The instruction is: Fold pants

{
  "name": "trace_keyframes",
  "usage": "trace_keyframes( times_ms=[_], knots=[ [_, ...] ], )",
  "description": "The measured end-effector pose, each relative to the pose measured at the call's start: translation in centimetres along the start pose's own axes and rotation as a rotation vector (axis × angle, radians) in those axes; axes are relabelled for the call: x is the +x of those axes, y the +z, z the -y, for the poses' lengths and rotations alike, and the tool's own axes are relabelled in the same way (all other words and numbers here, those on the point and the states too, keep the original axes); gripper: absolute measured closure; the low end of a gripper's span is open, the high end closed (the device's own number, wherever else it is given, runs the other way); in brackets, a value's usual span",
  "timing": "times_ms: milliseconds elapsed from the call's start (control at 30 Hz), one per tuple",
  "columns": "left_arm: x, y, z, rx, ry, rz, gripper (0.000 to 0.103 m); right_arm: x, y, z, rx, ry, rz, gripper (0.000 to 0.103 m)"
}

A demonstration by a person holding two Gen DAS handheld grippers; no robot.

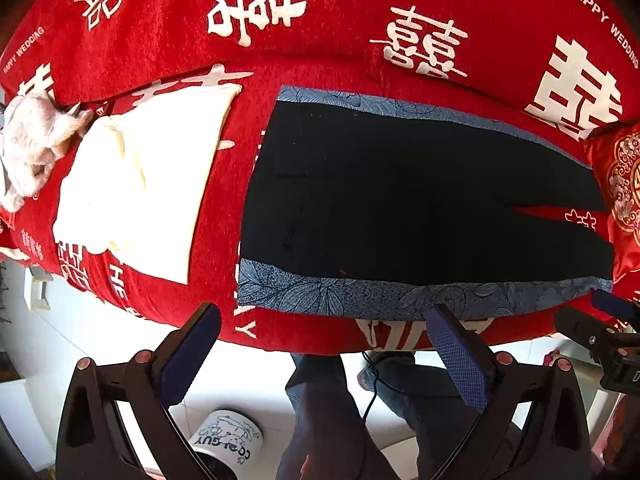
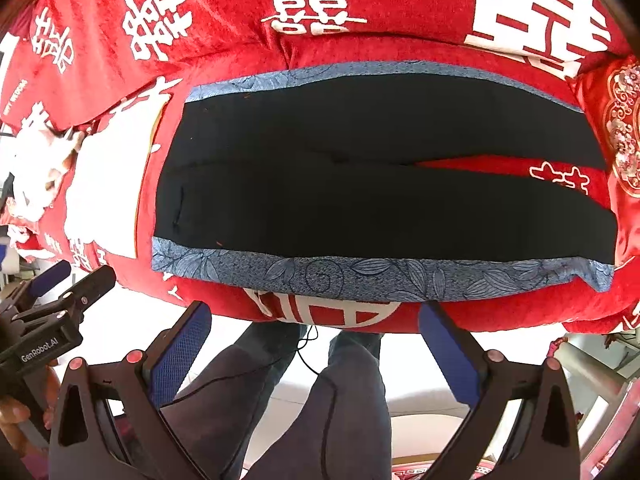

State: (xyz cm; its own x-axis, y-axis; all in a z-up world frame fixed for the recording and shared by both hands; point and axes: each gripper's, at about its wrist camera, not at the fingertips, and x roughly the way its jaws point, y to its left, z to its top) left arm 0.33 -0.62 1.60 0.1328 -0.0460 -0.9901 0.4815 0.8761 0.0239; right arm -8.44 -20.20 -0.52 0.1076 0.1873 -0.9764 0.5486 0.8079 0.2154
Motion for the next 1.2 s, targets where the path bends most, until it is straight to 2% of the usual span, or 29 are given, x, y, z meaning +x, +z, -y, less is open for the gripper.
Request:
trace_keyframes(
  times_ms=[1200],
  knots=[
    [-1.2,-1.4,2.1,-0.006,0.071,0.027,0.0,-0.9,-0.8,2.4,0.003,0.016,0.028,0.0]
  ],
)
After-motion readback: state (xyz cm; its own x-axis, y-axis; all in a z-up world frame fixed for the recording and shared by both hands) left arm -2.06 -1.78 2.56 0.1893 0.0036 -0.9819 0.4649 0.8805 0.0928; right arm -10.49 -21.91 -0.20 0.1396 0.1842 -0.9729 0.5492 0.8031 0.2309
